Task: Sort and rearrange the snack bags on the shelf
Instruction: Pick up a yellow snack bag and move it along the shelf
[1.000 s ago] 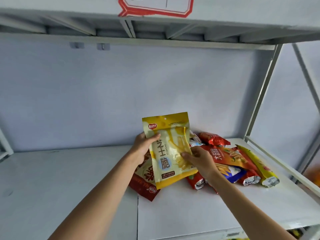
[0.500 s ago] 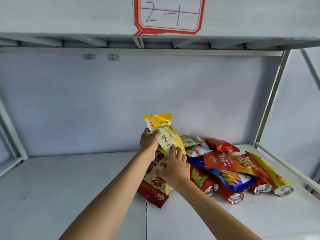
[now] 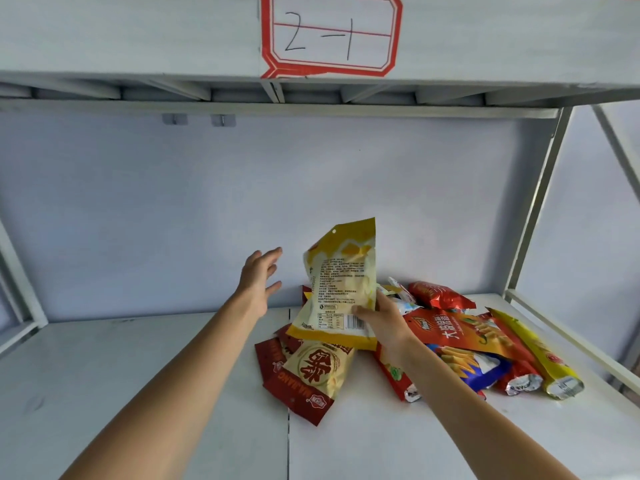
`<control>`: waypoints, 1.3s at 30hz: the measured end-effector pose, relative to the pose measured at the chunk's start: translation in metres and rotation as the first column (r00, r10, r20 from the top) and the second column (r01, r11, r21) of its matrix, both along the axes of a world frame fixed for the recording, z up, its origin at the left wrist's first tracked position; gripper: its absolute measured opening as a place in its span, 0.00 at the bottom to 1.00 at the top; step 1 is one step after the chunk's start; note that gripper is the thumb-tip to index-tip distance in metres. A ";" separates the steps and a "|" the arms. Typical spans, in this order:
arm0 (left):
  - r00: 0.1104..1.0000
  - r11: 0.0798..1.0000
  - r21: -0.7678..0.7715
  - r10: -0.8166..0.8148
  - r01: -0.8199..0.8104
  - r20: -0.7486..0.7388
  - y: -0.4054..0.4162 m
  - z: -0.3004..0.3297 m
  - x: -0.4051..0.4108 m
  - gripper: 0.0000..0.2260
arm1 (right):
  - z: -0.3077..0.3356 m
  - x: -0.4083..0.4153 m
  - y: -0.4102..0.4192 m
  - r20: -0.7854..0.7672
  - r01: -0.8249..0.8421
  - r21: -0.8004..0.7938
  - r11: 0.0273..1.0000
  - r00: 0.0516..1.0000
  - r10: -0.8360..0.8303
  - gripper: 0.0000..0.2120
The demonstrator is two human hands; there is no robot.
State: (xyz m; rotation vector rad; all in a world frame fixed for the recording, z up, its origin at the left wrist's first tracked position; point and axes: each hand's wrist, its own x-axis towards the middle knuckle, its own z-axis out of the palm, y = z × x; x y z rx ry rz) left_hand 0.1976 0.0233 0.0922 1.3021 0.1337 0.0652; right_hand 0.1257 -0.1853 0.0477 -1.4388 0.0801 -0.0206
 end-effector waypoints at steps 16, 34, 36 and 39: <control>0.944 0.934 0.180 -0.323 0.308 0.062 -0.018 -0.013 -0.022 0.07 | -0.008 -0.006 -0.028 -0.061 -0.186 0.066 0.980 0.980 0.190 0.18; 0.895 0.527 0.724 0.243 -0.446 0.374 -0.058 0.004 -0.046 0.15 | 0.007 -0.010 0.076 -0.117 -0.202 -0.604 0.771 0.979 0.165 0.52; 0.897 0.570 0.694 0.240 -0.440 0.372 -0.060 0.007 -0.049 0.14 | 0.007 -0.009 0.076 -0.063 -0.137 -0.664 0.735 0.990 0.127 0.52; 0.926 0.717 0.612 0.128 -0.334 0.355 -0.058 0.011 -0.052 0.13 | -0.001 -0.002 0.070 0.107 0.089 -0.660 0.746 0.994 -0.024 0.34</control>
